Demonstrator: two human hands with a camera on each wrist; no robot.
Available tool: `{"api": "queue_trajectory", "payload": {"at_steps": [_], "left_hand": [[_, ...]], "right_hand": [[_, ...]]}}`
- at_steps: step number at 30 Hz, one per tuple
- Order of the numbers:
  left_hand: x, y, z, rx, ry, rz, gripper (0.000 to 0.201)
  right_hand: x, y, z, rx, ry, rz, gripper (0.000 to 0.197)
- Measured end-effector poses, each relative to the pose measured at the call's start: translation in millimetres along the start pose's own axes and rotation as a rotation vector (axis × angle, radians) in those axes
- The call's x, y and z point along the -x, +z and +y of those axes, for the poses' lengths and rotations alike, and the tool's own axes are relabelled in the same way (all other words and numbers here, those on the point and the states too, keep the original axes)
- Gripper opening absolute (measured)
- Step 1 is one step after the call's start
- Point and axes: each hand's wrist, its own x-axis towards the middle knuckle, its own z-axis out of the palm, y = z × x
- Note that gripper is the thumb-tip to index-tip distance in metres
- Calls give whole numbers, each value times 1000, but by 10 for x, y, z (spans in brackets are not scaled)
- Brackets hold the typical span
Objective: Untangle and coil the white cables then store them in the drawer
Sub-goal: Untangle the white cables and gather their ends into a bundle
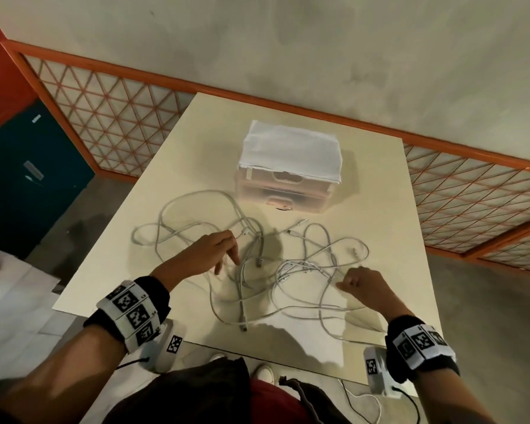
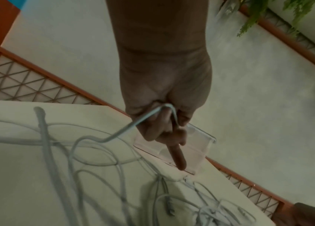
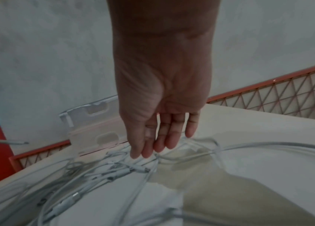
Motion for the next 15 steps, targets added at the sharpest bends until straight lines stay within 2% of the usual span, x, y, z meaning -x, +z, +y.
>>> {"api": "queue_trajectory", "payload": {"at_steps": [2, 6, 7, 8, 9, 11, 12, 15], "left_hand": [[-24, 3, 78, 72, 5, -41, 28], [-93, 63, 229, 151, 44, -154, 20], [-101, 78, 269, 160, 58, -177, 20], [-115, 96, 300, 173, 65, -198, 21], [-127, 107, 327, 182, 66, -218, 22], [-151, 142, 354, 207, 46, -255, 18], [-165, 161, 362, 230, 31, -265, 15], [-207, 232, 380, 276, -10, -256, 16]], "right_hand": [[-84, -49, -181, -40, -28, 42, 23], [-352, -43, -504, -97, -112, 90, 26], [-421, -17, -556, -98, -143, 109, 21], [-468, 4, -610, -89, -173, 116, 9], [-524, 38, -644, -68, -201, 124, 10], [-599, 144, -661, 52, -163, 77, 39], [-620, 194, -663, 111, -113, 68, 43], [-635, 322, -639, 157, -27, 111, 35]]}}
